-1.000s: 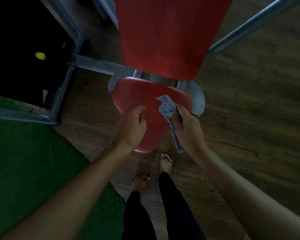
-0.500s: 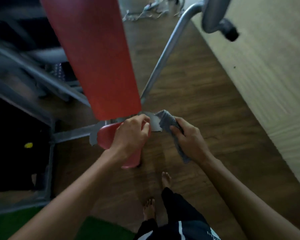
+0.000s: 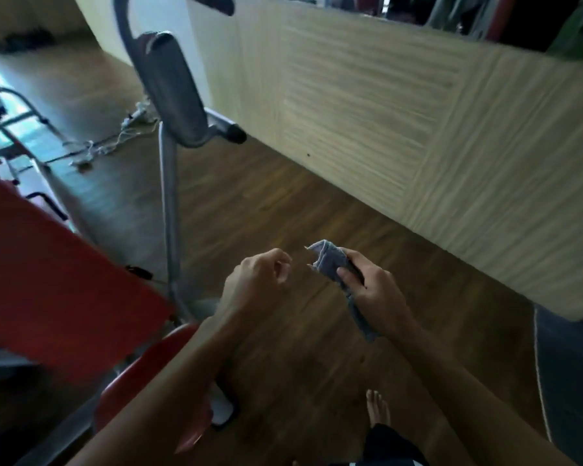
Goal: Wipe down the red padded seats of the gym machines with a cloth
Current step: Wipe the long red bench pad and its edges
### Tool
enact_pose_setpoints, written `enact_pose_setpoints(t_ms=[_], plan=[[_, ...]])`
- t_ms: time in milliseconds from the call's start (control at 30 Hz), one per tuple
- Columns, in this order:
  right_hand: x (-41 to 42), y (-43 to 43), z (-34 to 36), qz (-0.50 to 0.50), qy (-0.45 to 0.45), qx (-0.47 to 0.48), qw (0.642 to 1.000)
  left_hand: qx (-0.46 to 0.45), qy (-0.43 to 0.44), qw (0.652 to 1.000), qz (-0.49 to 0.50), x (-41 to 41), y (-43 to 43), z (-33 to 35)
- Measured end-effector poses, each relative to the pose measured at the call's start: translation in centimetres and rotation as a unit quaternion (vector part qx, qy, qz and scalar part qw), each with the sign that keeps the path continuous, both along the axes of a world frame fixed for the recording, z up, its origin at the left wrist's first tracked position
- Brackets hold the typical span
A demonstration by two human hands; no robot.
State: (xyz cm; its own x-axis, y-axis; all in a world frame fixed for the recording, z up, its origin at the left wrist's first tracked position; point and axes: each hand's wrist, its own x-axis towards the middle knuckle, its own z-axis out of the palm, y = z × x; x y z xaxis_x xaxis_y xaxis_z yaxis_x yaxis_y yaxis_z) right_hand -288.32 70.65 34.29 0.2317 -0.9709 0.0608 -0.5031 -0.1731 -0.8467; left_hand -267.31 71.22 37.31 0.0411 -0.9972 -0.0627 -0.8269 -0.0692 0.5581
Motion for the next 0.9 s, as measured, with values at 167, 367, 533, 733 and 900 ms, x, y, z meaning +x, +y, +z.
enact_pose_setpoints(t_ms=[167, 367, 533, 733, 900], plan=[[-9.0, -5.2, 0.0, -0.053, 0.004, -0.014, 0.998, 0.001, 0.002, 0.999, -0.047, -8.5, -7.2, 0.3], [-19.0, -12.8, 0.1, -0.079, 0.002, -0.020, 0.997, 0.018, 0.006, 0.995, -0.100, -19.2, -16.3, -0.1], [-24.6, -20.2, 0.2, -0.089, 0.011, -0.009, 0.996, 0.018, 0.006, 0.996, -0.088, -24.4, -23.2, -0.5], [-26.8, -30.8, 0.3, -0.053, 0.021, 0.001, 0.998, 0.022, 0.014, 0.999, -0.034, -26.2, -32.6, -0.8], [-26.0, -41.1, 0.4, -0.039, 0.029, 0.000, 0.999, 0.022, 0.020, 1.000, -0.011, -25.4, -42.0, -1.4]])
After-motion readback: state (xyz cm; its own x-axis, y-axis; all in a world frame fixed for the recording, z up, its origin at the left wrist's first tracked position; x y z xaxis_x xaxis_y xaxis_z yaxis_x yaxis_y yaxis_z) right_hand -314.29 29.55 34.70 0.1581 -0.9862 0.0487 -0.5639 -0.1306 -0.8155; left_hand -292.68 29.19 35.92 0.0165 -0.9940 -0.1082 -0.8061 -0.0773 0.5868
